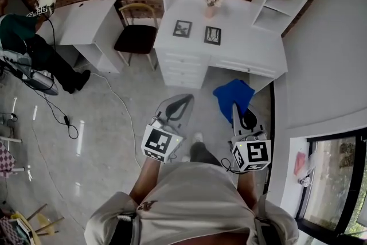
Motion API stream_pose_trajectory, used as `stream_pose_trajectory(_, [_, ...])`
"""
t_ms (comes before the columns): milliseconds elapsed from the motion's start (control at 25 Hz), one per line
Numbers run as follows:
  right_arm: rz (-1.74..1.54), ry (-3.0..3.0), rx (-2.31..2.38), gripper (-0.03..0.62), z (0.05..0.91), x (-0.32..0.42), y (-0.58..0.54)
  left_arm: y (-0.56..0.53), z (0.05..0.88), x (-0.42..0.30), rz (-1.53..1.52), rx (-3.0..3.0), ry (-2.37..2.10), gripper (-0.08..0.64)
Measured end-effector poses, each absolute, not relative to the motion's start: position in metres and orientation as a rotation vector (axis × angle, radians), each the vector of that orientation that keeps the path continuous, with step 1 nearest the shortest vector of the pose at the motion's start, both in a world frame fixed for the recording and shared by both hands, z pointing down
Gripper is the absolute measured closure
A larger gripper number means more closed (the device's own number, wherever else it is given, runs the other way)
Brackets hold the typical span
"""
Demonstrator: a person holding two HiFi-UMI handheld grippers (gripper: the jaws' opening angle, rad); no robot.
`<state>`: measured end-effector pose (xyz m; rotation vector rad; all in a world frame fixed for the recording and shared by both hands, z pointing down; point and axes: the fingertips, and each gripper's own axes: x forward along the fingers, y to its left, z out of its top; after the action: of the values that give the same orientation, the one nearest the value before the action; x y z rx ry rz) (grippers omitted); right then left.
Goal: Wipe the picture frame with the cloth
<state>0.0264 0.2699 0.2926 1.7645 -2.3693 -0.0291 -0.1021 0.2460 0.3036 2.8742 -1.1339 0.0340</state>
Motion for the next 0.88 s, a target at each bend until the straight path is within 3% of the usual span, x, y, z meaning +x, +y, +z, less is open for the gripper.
stream_pose_trajectory(880, [0.013, -2.481, 1.703, 0.565, 0.293, 0.085, 0.163, 0.153, 0.305, -0.038, 0.096, 2.865, -1.179, 0.558])
